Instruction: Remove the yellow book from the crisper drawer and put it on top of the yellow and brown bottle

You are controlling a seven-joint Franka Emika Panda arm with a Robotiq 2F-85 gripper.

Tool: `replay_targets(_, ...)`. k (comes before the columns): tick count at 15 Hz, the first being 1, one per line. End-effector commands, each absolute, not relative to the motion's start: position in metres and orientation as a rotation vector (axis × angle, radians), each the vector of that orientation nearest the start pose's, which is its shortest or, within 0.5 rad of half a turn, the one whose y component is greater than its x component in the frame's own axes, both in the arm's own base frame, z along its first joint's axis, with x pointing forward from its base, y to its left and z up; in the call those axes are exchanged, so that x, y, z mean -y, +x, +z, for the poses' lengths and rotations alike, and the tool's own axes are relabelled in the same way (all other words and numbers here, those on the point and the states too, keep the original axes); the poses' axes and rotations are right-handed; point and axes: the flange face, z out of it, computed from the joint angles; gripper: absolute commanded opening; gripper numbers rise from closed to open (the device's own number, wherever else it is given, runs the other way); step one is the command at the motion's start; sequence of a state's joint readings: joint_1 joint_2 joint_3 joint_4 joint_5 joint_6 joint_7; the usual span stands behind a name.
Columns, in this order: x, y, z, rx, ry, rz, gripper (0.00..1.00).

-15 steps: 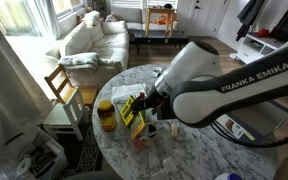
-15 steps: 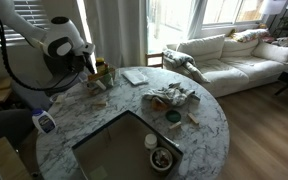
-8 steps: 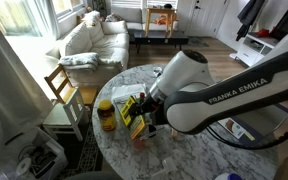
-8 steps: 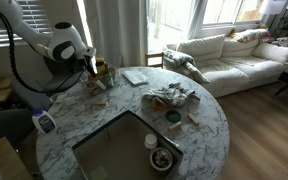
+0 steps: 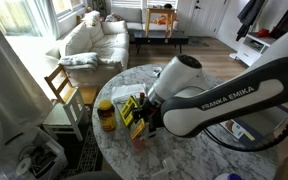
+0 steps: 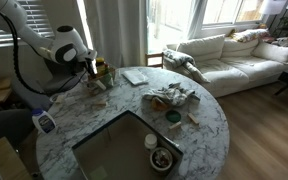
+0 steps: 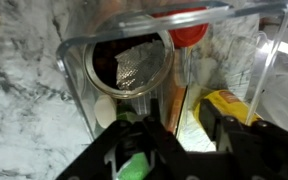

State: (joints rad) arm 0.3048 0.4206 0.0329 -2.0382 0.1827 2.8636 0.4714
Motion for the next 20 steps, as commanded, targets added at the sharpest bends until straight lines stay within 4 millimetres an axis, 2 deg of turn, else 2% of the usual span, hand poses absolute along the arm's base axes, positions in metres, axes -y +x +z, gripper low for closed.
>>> replay_targets(1, -0.202, 0.603, 0.273, -0.456, -2.840, -0.462, 0.15)
replay_targets(3, -0.202, 0.603, 0.273, -0.461, -2.838, -0.459, 0.01)
replay_targets(4, -0.202, 0.602, 0.273, -0.468, -2.835, -0.453, 0.00)
replay_targets(6, -0.201, 0.602, 0.276, -0.469, -2.843, -0.454, 0.02)
replay_targets(9, -0.199, 0.605, 0.290, -0.442, -2.854, -0.486, 0.02)
replay_targets(20, -0.203, 0.608, 0.363, -0.432, -2.887, -0.448, 0.02)
